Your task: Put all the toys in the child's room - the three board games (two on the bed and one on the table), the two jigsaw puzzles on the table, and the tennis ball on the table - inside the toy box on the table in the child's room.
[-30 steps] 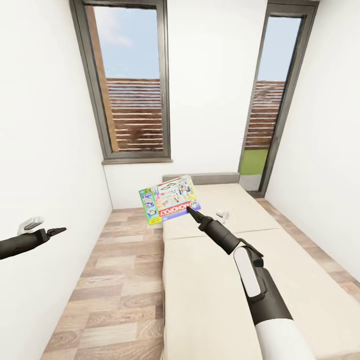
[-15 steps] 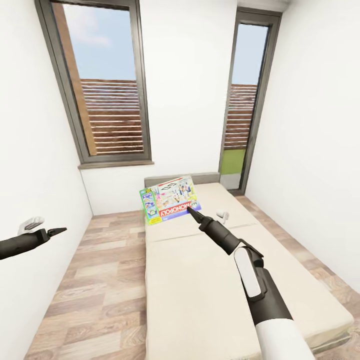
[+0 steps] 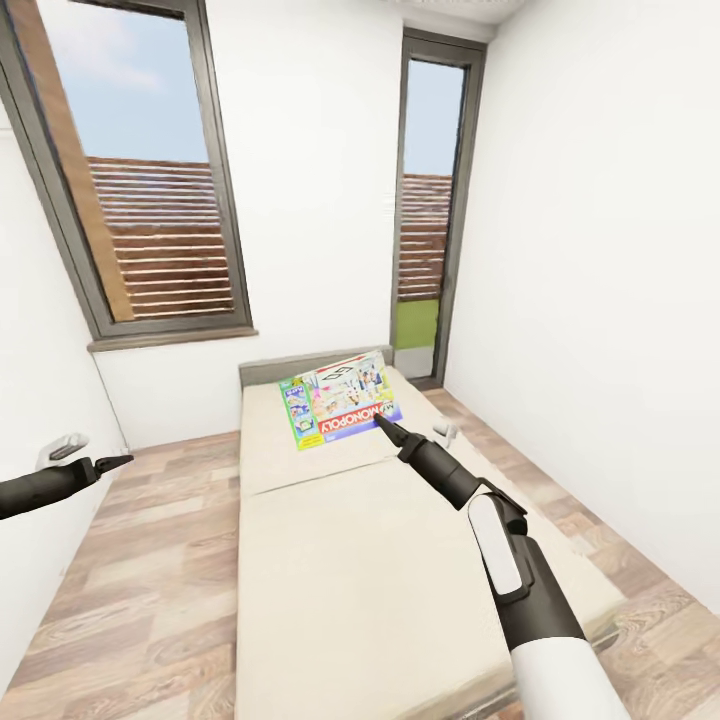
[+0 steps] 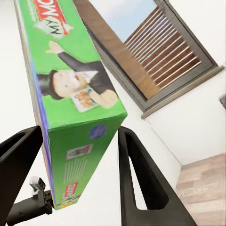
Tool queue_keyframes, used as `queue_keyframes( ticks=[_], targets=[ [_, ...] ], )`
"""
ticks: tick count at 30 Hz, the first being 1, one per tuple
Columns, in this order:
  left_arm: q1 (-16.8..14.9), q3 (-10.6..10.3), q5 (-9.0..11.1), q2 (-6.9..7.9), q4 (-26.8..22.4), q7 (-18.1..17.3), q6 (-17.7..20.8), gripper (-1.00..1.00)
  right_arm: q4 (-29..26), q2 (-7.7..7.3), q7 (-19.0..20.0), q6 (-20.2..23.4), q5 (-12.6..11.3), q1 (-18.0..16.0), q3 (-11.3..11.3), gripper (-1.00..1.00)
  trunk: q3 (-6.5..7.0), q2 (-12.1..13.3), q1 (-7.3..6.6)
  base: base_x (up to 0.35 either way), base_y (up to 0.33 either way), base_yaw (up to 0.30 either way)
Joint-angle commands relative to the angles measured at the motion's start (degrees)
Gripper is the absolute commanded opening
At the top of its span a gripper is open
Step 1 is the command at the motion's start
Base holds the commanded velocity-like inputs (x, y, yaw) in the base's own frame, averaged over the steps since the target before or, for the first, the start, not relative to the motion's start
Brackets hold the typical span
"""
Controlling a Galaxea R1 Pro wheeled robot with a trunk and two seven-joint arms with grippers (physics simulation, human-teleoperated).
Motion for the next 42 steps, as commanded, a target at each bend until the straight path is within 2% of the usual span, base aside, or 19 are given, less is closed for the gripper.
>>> queue_keyframes(
  ticks=[1,42],
  targets=[
    [-0.05,0.1,0.15,0.01,-0.01,-0.13,0.36,1.0,0.02,0.06,0.14,0.52,-0.56,-0.07,-0.15,-1.0,-0.06,-0.1,0.02,0.0,-0.099,-0.256],
    [-0.04,0.1,0.15,0.01,-0.01,-0.05,0.27,1.0,1.18,-0.02,-0.13,0.52,-0.84,-0.07,-0.41,-1.0,1.78,-0.1,0.02,-0.006,-0.005,-0.256]
  ],
)
